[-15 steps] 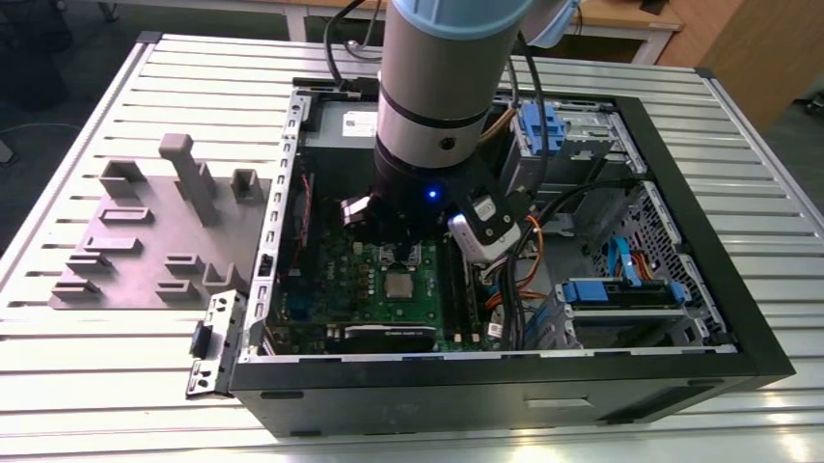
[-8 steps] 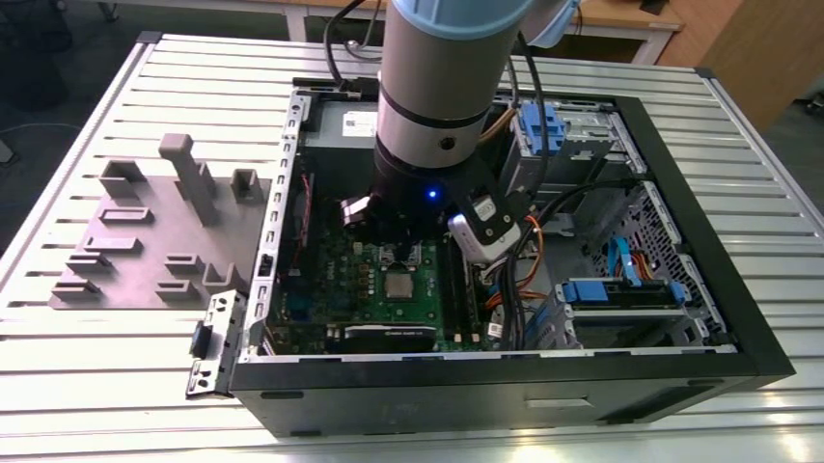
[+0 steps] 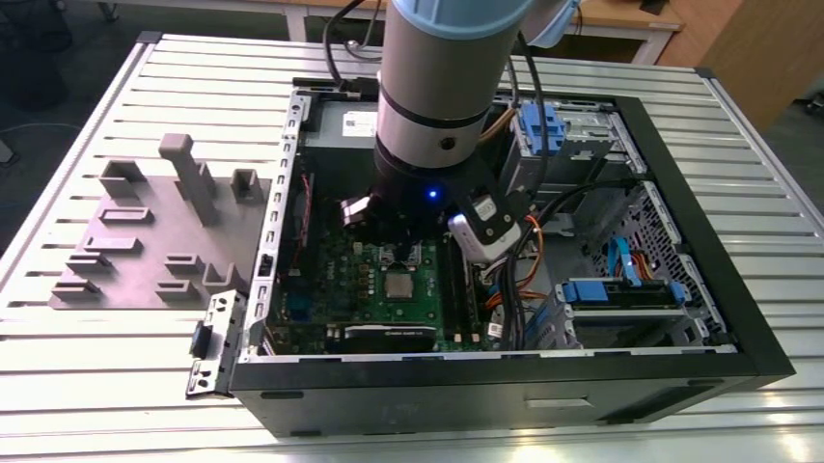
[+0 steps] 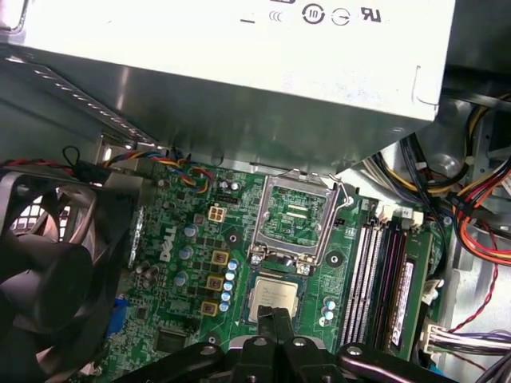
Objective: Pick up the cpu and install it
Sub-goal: 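Close the cpu cover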
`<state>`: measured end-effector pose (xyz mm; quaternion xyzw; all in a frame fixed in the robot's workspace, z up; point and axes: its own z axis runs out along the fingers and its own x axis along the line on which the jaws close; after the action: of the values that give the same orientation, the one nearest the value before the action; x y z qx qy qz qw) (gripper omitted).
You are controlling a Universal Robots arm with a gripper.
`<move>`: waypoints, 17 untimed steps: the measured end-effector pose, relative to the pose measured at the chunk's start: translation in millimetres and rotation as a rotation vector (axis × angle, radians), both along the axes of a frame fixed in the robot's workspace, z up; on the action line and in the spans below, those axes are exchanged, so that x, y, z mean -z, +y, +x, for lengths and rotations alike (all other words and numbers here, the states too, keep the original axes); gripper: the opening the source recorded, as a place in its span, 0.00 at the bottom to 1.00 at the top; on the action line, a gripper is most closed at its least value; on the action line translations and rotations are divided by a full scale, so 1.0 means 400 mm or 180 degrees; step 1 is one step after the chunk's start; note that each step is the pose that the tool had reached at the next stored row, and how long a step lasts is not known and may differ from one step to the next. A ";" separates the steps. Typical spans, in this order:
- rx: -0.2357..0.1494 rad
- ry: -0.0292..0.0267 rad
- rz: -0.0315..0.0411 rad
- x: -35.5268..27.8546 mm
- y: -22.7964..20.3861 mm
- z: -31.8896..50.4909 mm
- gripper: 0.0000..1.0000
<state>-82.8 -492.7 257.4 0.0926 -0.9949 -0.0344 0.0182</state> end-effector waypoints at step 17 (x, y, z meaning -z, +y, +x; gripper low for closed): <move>-0.0916 0.0000 0.0000 0.001 0.000 -0.001 0.11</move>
<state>-83.0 -492.7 256.9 0.2342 -0.9714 -0.0314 0.0230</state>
